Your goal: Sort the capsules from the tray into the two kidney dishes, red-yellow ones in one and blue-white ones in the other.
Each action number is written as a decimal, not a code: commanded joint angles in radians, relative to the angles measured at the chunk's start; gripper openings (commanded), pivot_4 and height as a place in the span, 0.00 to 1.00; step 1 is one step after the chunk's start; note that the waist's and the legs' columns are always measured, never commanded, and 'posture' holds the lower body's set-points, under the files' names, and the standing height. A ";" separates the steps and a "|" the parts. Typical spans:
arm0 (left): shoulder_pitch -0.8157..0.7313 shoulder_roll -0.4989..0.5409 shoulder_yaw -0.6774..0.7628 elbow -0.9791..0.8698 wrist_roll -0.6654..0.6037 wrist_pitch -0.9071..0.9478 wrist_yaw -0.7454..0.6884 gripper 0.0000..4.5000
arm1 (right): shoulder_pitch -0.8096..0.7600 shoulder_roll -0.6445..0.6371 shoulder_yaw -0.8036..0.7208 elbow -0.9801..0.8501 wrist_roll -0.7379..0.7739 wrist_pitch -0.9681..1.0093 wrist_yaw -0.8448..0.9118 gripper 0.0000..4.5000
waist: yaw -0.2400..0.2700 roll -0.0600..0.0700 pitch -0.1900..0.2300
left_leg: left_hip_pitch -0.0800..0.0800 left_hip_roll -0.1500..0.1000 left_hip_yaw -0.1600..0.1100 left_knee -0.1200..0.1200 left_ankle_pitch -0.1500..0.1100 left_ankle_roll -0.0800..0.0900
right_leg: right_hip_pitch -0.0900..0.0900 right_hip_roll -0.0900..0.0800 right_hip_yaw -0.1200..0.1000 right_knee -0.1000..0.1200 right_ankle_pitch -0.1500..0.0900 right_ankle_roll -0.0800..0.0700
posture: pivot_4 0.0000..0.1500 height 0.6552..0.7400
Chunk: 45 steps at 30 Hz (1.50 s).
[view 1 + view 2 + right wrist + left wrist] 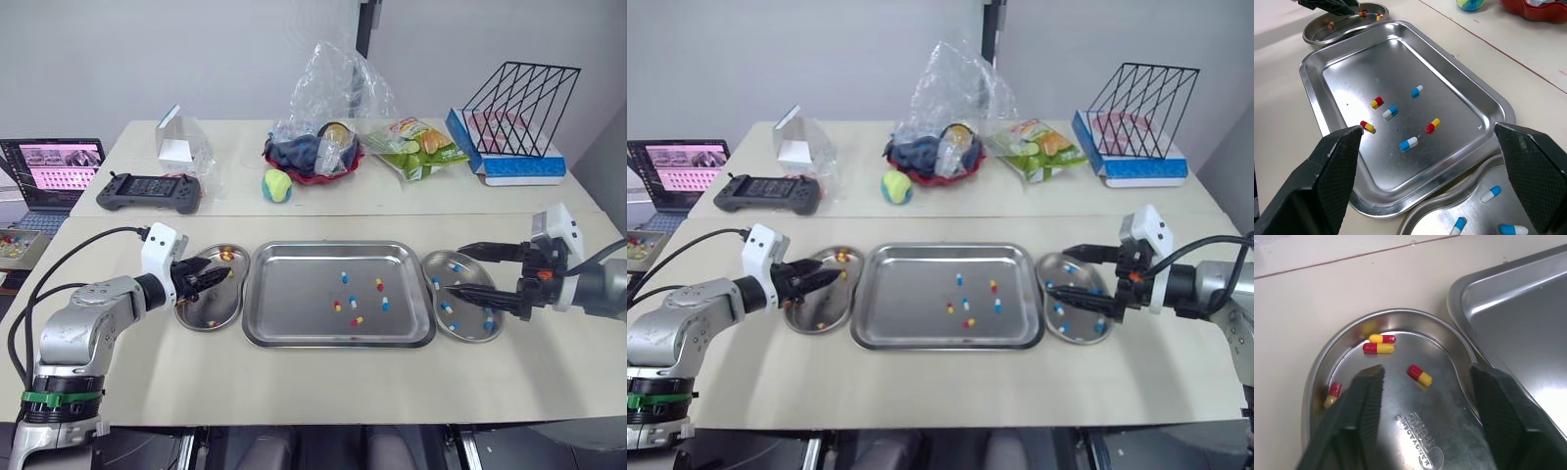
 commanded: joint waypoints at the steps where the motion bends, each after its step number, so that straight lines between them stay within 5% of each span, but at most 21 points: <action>1: -0.033 0.033 0.047 0.002 -0.018 -0.023 -0.024 0.97 | -0.003 -0.017 -0.042 -0.031 0.022 0.000 0.002 1.00 | 0.000 0.000 0.000 | 0.000 0.000 0.000 0.000 0.000 0.000 | 0.000 0.000 0.000 0.000 0.000 0.000 | 1.00 1.00; 11: 0.094 0.207 0.237 -0.036 -0.180 -0.063 -0.323 1.00 | 0.082 0.006 -0.161 0.027 0.026 -0.014 -0.028 1.00 | -0.002 0.000 0.000 | -0.001 0.001 0.001 -0.001 0.000 0.000 | -0.004 0.000 0.001 0.000 0.000 0.000 | 1.00 1.00; 20: 0.209 0.247 0.266 0.046 -0.022 -0.363 -0.341 1.00 | 0.097 0.063 -0.196 0.136 -0.045 -0.152 -0.098 1.00 | -0.001 0.000 0.000 | 0.000 0.004 0.006 -0.002 -0.004 0.004 | -0.006 0.002 0.001 0.000 0.003 -0.005 | 1.00 1.00; 26: 0.216 0.186 0.347 0.239 -0.012 -0.514 -0.316 1.00 | 0.062 0.080 -0.187 0.408 -0.177 -0.336 -0.181 1.00 | -0.002 0.000 0.000 | 0.001 0.006 0.007 -0.002 -0.003 0.003 | -0.006 0.005 0.001 0.001 0.004 -0.006 | 1.00 1.00; 45: 0.086 0.224 0.307 0.423 0.029 -0.605 -0.300 1.00 | 0.043 0.093 -0.204 0.503 -0.161 -0.395 -0.153 1.00 | -0.020 0.000 0.000 | 0.000 0.010 0.011 -0.002 0.000 -0.002 | -0.008 0.008 0.002 0.001 0.005 -0.008 | 1.00 1.00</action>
